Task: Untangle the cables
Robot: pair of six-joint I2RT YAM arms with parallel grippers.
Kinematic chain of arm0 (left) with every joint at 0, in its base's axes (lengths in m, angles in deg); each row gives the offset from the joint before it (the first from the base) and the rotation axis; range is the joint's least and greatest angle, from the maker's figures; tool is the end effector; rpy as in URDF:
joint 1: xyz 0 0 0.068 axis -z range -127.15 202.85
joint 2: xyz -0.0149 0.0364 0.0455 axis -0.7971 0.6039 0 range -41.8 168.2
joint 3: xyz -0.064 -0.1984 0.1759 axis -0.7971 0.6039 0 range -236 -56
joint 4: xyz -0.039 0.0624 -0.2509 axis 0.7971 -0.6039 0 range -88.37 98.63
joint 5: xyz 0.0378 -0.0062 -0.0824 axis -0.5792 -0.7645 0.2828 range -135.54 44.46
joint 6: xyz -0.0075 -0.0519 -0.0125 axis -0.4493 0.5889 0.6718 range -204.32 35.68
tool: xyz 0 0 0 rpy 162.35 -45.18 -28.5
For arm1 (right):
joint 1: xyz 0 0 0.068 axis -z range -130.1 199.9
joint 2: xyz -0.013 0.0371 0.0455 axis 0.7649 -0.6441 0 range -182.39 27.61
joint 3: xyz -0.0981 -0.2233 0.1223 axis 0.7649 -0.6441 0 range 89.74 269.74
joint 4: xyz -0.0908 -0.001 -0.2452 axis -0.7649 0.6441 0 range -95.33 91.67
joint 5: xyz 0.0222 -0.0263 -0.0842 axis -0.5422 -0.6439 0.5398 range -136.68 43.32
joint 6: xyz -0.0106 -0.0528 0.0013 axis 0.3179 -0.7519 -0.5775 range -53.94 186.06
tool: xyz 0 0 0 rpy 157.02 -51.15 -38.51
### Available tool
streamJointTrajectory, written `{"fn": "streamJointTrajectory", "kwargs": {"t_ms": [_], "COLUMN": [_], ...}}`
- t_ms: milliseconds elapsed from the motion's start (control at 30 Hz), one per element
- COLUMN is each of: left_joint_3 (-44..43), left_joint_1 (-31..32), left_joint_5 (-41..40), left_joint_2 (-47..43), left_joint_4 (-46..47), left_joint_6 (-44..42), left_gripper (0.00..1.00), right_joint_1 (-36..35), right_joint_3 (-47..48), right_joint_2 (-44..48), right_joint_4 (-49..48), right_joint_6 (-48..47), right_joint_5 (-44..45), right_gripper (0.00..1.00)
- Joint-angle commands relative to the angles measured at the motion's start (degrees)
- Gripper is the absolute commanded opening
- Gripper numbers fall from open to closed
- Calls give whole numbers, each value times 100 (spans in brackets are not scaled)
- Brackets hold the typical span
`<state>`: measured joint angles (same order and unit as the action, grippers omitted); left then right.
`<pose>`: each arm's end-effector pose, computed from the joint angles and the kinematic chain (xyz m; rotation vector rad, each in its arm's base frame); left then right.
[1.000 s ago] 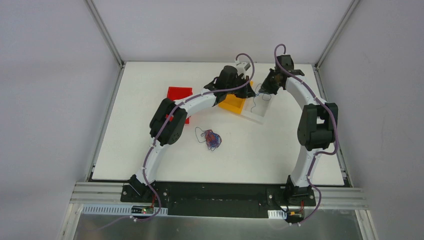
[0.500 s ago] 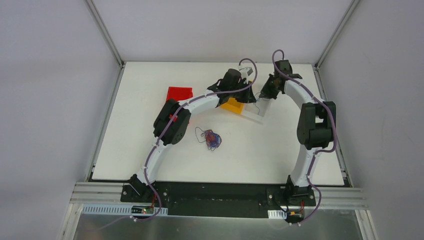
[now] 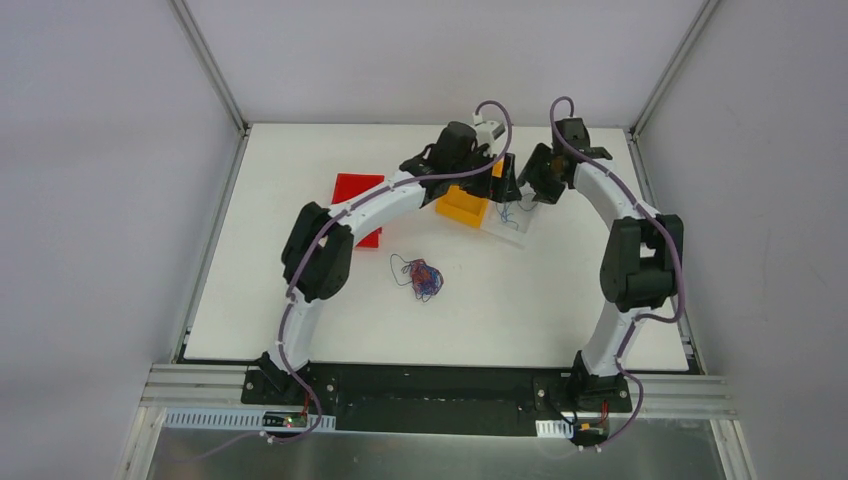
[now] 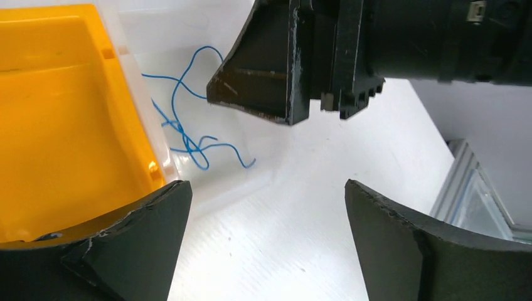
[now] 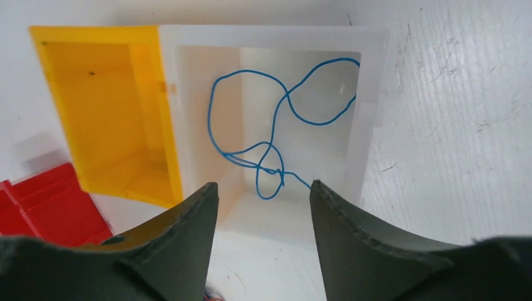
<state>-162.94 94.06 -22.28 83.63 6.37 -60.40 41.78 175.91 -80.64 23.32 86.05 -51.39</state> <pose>0.3851 -0.3559 0.2700 0.5986 1.9911 -1.1220 0.4170 0.0624 0.2431 0.2200 2.4683 0.3136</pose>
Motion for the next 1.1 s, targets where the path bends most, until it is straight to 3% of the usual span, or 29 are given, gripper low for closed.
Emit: {"fn": "streamJointTrajectory", "kwargs": {"t_ms": [0, 200, 233, 400, 533, 700, 900, 1067], "left_joint_3": [405, 1360, 1608, 3079, 4277, 5639, 6688, 7156], "left_joint_1": [1, -8, -14, -25, -45, -52, -52, -52], "left_joint_5": [-294, -659, -694, -1043, -1638, -1603, -1970, -2132], "left_joint_2": [-1349, -2632, -2867, -4252, -5409, -6632, -7400, -7432], "left_joint_4": [-197, -732, -801, -933, -953, -1000, -1272, -1273], "left_joint_6": [-342, -573, -603, -672, -261, 211, 615, 815], "left_gripper": [99, 99, 99, 99, 99, 99, 99, 99], "right_joint_1": [-20, -302, -429, -1248, -1855, -2606, -3169, -3761], "right_joint_3": [290, -260, -474, -1545, -2461, -3197, -4177, -4698], "right_joint_2": [982, 2010, 2182, 3137, 3924, 4470, 4806, 4650], "right_joint_4": [344, 390, 398, 108, -474, -678, -1231, -1747], "right_joint_6": [-26, 17, 0, 71, 313, 437, 625, 700], "right_joint_5": [80, 68, 123, 314, 262, 434, 107, 177], "right_gripper": [66, 98, 99, 99, 99, 99, 98, 97]}}
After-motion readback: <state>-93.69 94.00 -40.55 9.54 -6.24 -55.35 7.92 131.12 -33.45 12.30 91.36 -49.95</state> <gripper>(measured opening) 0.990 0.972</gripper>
